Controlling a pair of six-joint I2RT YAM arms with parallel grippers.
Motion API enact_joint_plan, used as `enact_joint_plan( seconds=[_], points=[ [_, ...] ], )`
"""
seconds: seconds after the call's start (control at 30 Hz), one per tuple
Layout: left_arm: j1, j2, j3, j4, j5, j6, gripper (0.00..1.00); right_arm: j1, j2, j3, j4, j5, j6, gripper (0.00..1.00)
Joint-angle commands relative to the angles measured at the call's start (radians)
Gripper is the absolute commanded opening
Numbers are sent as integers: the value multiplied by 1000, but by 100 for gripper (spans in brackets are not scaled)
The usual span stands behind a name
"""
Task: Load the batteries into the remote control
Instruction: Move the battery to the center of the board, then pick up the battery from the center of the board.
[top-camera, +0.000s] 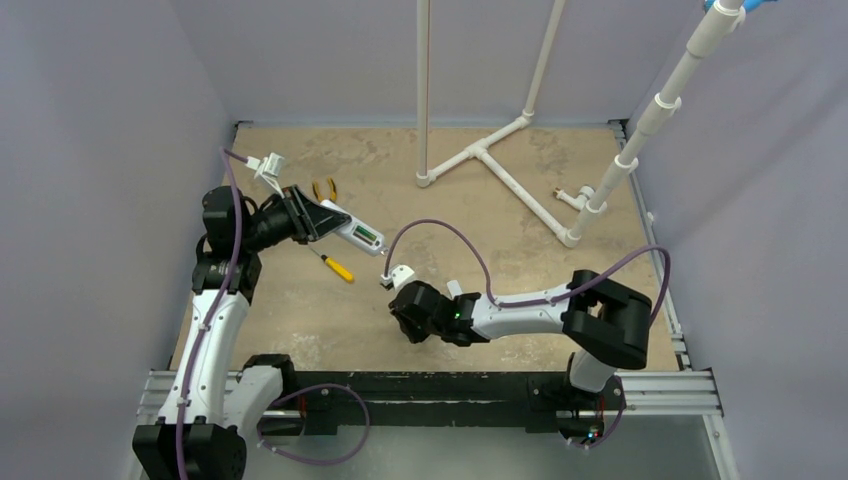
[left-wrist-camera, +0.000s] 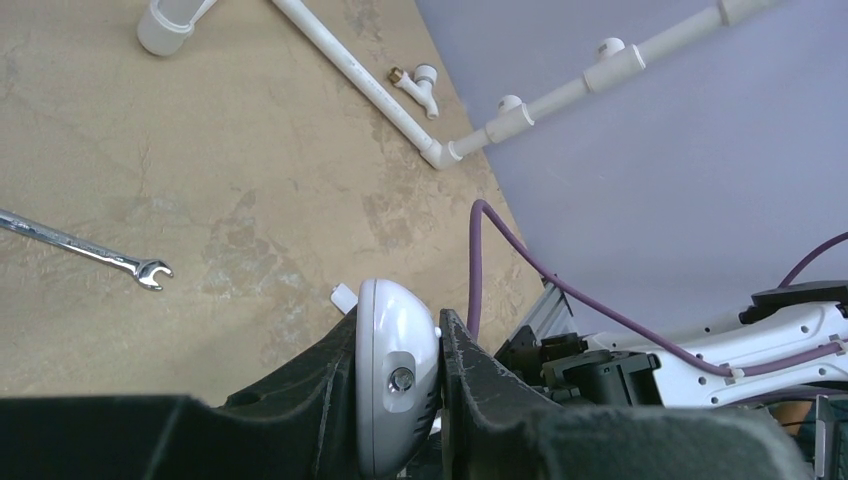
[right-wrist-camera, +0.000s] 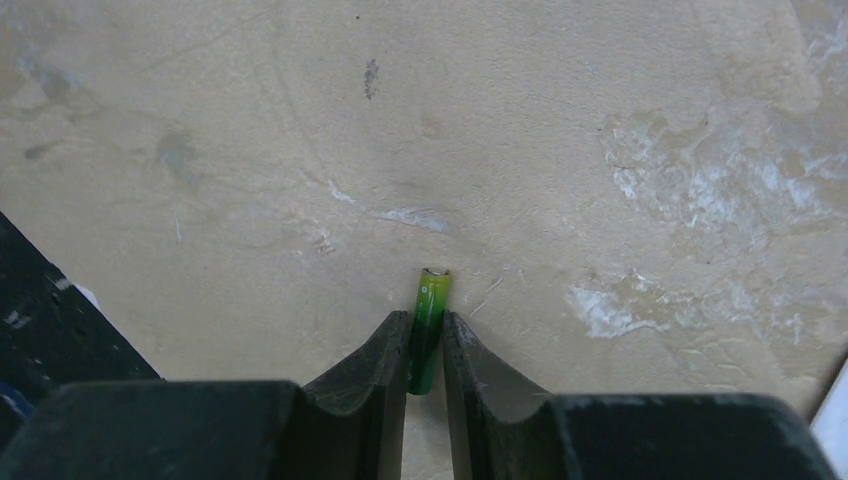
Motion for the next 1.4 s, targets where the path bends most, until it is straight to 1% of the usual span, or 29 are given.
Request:
enact_joint_plan(
  seconds=[0.0, 0.1, 0.2, 0.33, 0.4, 0.67, 0.73, 0.83, 0.93, 1.1, 1.2, 1.27, 1.37],
  points=[
    [12, -2, 7, 37, 10, -6, 0, 6, -7, 10, -127, -56, -216, 16],
    [16, -3, 6, 36, 10, -5, 0, 5, -42, -34, -78, -146, -348, 15],
    [17, -6, 4, 35, 8, -5, 0, 4, -83, -86, -40, -156, -464, 15],
    [18, -7, 4, 35, 7, -5, 0, 1, -103, -106, -45, -205, -644, 16],
    [19, -8, 3, 33, 6, -5, 0, -1, -103, -104, -65, -253, -730, 13],
    [18, -10, 5, 27, 5, -1, 0, -54, -133, -85, -215, -469, -1128, 9],
    [18, -11, 4, 26, 6, 0, 0, -84, -121, -59, -291, -512, -1213, 8],
    [19, -12, 4, 24, 5, 2, 0, -138, -87, 13, -447, -585, -1352, 7],
    [21, -11, 4, 24, 7, 2, 0, -174, -61, 76, -560, -610, -1485, 5],
    [20, -13, 4, 24, 8, 4, 0, -188, -51, 108, -573, -617, -1530, 4],
    [21, -13, 5, 22, 7, 6, 0, -190, -34, 114, -575, -638, -1514, 4],
    [21, -11, 4, 23, 6, 6, 0, -191, -23, 111, -573, -655, -1489, 2],
    [21, -7, 4, 23, 7, 4, 0, -191, -34, 80, -554, -683, -1446, 2]
  ],
)
